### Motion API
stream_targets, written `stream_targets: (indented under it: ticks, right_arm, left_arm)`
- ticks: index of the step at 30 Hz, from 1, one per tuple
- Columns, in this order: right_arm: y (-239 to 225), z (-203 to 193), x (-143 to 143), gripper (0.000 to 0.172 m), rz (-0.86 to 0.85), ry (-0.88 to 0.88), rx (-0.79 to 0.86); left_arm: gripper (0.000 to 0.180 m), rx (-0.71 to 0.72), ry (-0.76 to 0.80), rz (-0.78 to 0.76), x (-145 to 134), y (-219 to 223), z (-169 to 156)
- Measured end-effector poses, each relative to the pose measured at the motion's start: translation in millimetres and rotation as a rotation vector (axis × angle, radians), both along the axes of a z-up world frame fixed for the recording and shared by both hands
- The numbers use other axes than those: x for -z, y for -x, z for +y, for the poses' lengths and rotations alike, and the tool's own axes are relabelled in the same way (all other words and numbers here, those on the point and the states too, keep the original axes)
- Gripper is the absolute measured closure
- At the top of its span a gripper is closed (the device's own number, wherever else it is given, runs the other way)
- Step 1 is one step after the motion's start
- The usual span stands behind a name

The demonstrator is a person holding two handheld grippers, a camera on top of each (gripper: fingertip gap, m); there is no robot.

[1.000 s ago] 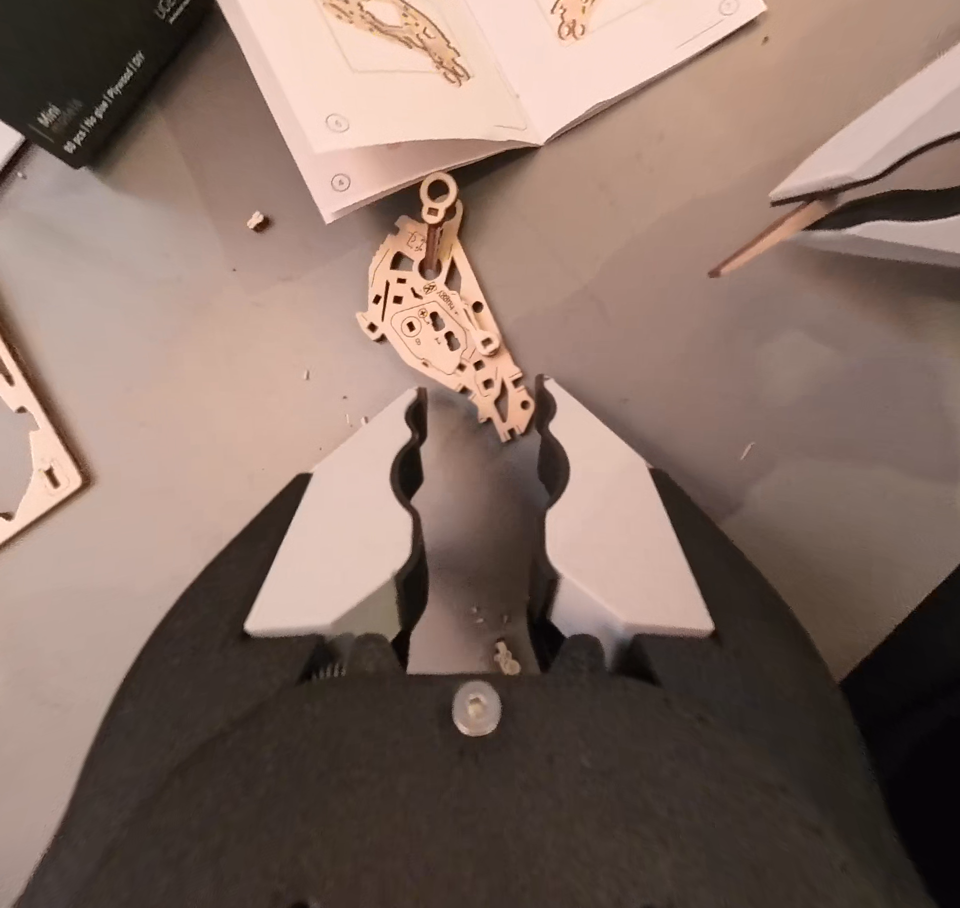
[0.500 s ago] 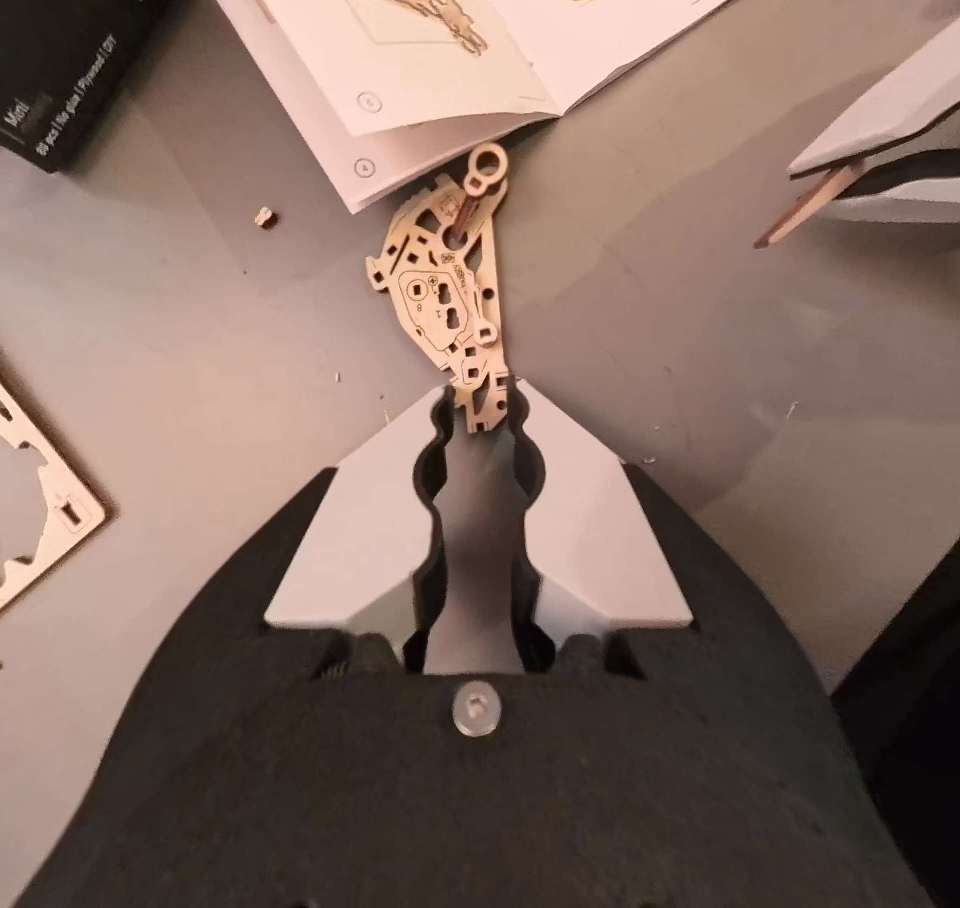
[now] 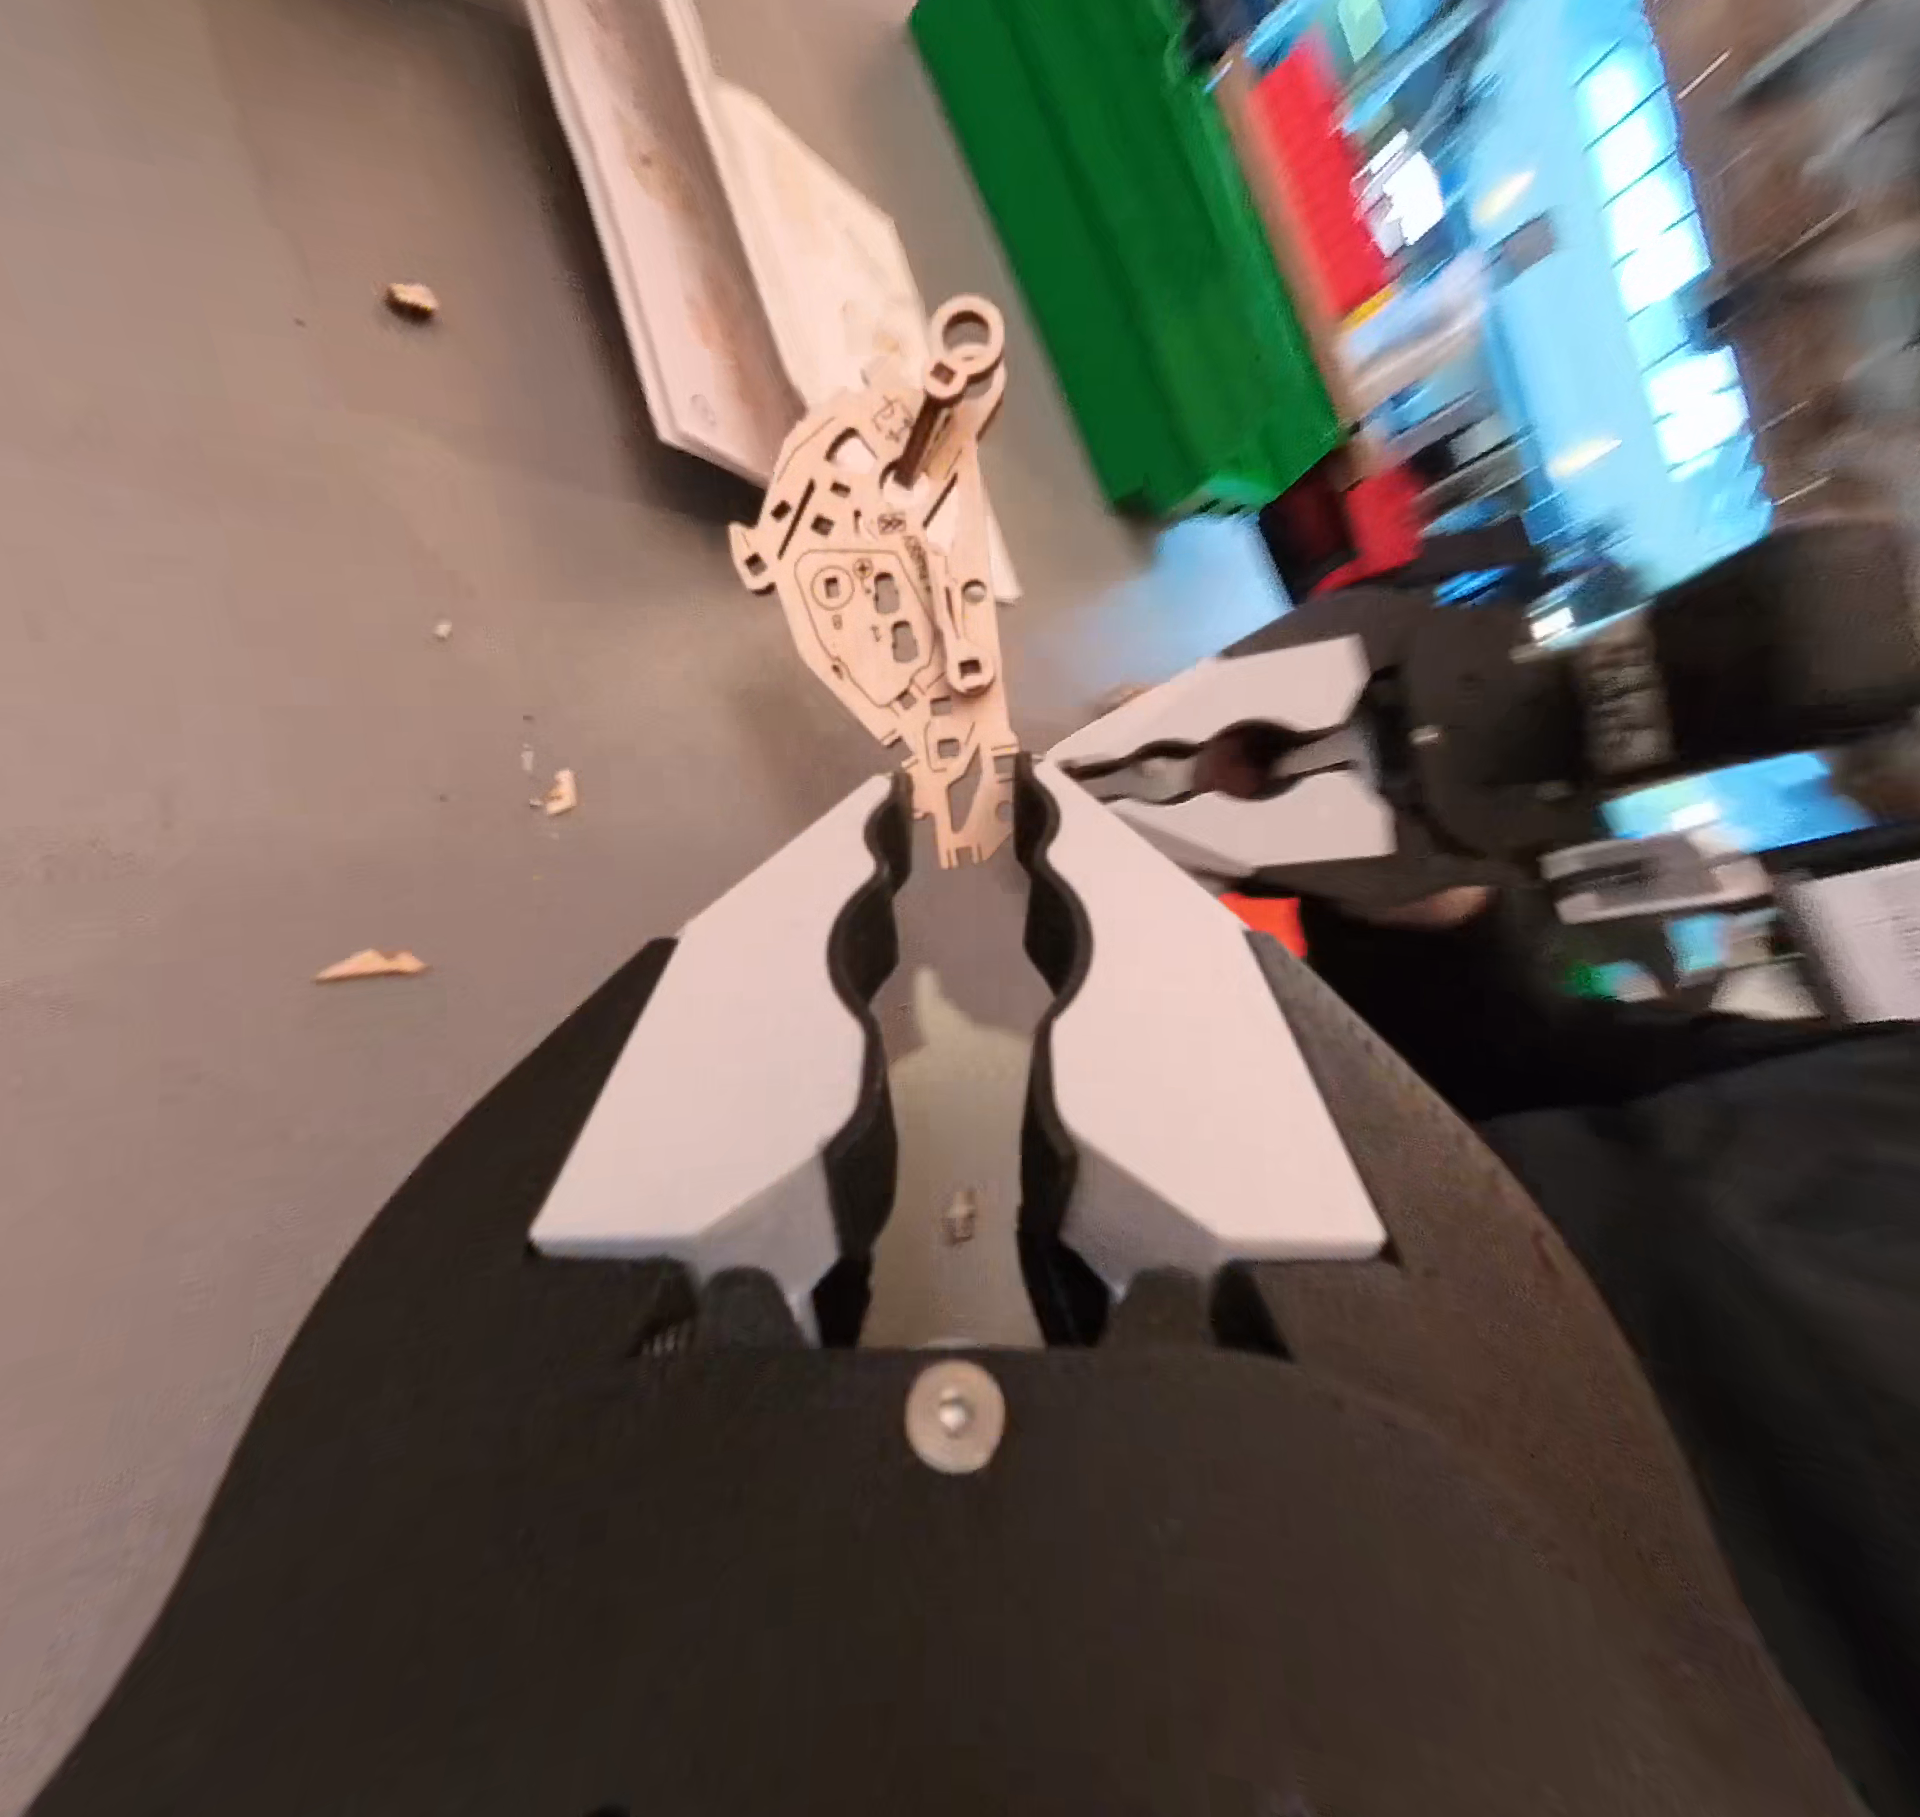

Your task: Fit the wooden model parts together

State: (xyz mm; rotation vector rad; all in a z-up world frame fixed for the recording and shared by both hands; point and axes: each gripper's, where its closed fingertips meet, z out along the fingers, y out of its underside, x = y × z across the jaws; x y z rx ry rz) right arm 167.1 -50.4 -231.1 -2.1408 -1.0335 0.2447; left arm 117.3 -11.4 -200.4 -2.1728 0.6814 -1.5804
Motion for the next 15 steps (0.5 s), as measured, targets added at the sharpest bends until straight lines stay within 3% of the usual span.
stream_targets:
  ticks: [1,4,7,12,15]
  right_arm:
    - [4,3,-3,0.168,0.026,0.006,0.001]
    - [15,11,-17,0.168,0.113,0.001,0.001]
    - [25,20,-33,0.168,0.135,-0.032,-0.012]
    - [37,31,-45,0.168,0.13,-0.052,-0.039]
    - [33,38,-48,0.168,0.014,-0.132,-0.046]
  left_arm:
    - [0.163,-0.011,0.047,-0.089,-8,1,-1]
    - [0.163,-0.044,0.13,-0.309,-30,7,1]
    - [0.163,-0.039,0.171,-0.404,-38,10,-1]
    - [0.163,-0.033,0.213,-0.47,-45,11,-3]
    - [0.163,-0.031,0.215,-0.484,-47,10,-4]
